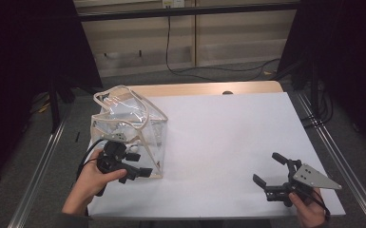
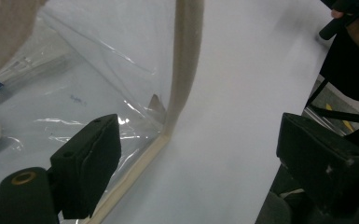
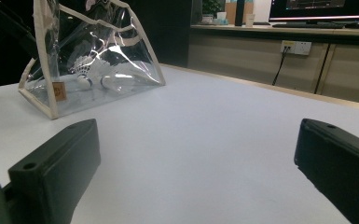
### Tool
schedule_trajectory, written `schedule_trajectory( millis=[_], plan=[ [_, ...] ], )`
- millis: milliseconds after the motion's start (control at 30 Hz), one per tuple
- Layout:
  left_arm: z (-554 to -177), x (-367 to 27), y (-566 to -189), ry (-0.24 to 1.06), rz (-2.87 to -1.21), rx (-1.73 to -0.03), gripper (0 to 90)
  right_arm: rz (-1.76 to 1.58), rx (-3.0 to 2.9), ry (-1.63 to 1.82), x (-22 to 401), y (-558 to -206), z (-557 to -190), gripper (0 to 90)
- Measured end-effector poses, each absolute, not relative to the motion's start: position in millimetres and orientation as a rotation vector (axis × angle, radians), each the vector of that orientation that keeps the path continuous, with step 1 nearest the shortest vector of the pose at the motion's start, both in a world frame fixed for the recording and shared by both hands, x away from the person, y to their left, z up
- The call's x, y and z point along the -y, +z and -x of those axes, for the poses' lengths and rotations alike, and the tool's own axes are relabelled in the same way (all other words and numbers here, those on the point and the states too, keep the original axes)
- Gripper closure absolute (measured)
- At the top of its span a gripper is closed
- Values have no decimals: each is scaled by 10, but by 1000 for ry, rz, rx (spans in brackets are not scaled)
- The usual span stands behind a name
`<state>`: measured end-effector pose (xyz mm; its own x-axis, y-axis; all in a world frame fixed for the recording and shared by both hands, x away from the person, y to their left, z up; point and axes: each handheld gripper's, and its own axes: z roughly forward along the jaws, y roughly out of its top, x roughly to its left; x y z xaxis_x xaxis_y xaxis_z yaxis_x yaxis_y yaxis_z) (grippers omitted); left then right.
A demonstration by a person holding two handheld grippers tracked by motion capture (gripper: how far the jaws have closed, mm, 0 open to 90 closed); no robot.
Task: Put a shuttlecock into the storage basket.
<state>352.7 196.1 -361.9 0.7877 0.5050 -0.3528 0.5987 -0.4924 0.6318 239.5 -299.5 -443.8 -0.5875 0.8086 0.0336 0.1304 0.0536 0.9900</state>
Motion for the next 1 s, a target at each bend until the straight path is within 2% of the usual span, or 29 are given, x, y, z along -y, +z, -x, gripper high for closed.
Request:
schedule_trajectory(
  millis=[1000],
  plan=[
    [-3448,-1929,-3884,-124,-2207,-818,130,-937,-1785,1576,2992,-4448,-2401,1]
  ],
)
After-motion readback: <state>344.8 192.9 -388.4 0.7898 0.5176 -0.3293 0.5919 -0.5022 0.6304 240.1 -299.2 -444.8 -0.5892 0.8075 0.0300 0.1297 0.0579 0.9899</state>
